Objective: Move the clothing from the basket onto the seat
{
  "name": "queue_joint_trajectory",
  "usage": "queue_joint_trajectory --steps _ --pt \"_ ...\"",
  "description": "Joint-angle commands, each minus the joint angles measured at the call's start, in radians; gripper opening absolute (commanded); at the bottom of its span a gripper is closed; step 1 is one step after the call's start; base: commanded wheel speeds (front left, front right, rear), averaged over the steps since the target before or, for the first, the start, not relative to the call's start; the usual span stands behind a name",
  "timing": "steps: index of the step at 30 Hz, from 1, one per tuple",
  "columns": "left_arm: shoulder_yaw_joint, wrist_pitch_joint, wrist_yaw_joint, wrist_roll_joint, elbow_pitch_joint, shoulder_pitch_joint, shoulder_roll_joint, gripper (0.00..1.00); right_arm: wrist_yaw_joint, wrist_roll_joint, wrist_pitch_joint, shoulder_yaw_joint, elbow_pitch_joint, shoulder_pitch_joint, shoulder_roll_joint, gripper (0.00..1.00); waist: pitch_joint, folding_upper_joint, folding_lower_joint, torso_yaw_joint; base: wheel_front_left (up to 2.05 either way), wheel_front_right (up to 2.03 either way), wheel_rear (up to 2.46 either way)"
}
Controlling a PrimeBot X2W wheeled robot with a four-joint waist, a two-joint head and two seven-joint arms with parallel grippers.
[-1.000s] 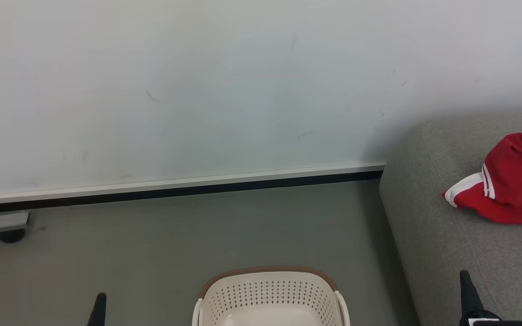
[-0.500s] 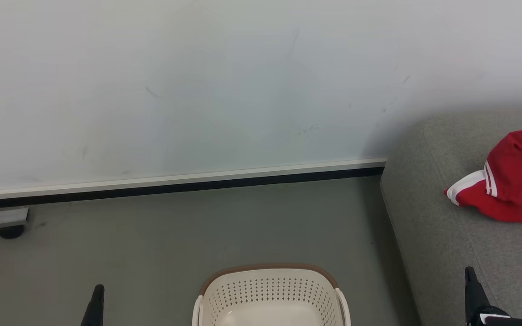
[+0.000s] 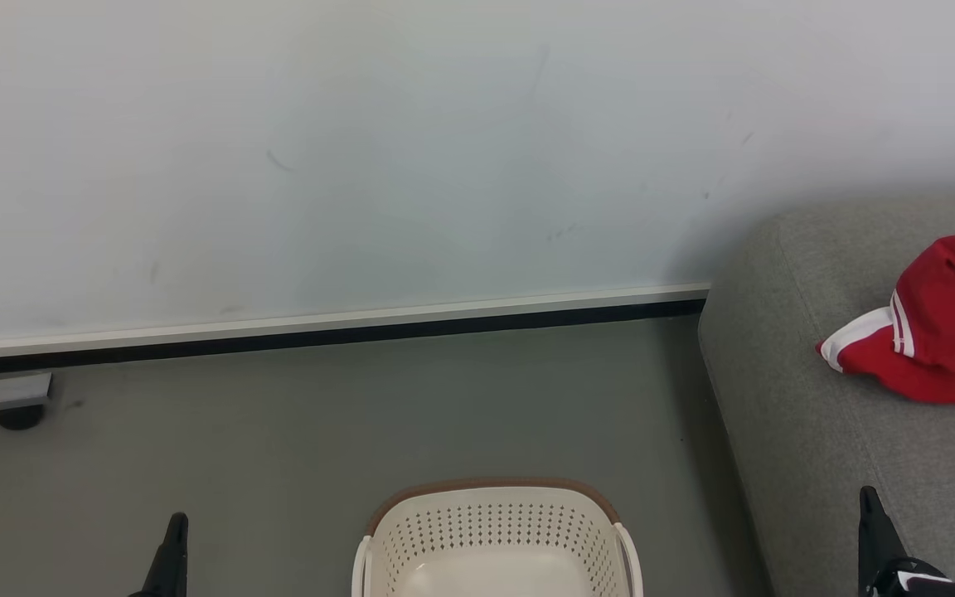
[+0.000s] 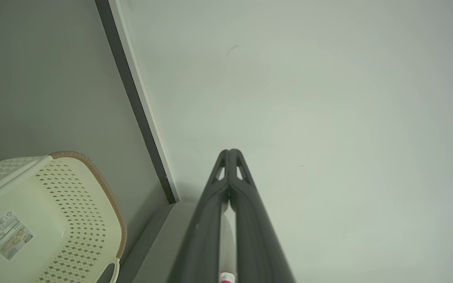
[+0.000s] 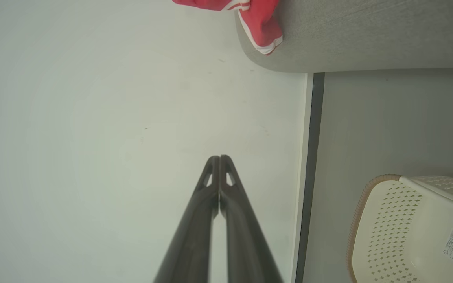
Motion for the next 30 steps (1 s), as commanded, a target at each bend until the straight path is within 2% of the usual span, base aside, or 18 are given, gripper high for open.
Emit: queue_joint_trajectory --steps 1,10,30 --pt "0.007 0.008 -0.008 -0.027 0.006 -0.018 0.002 0.0 0.0 0.025 0.008 -0.007 -0.006 -0.014 0.003 0.0 0.002 0.0 0.0 0.0 0.0 0.0 0.0" --pt "0.014 0.029 -0.01 -0.086 0.02 -0.032 0.001 0.0 0.0 0.079 0.021 -0.024 -0.006 -0.013 0.007 0.0 0.009 0.0 0.0 0.002 0.0 0.0 0.0" --pt "0.019 0.031 -0.01 -0.073 0.02 -0.031 -0.003 0.0 0.0 0.069 0.024 -0.028 -0.005 -0.014 0.011 0.0 0.009 0.0 0.0 0.002 0.0 0.0 0.0"
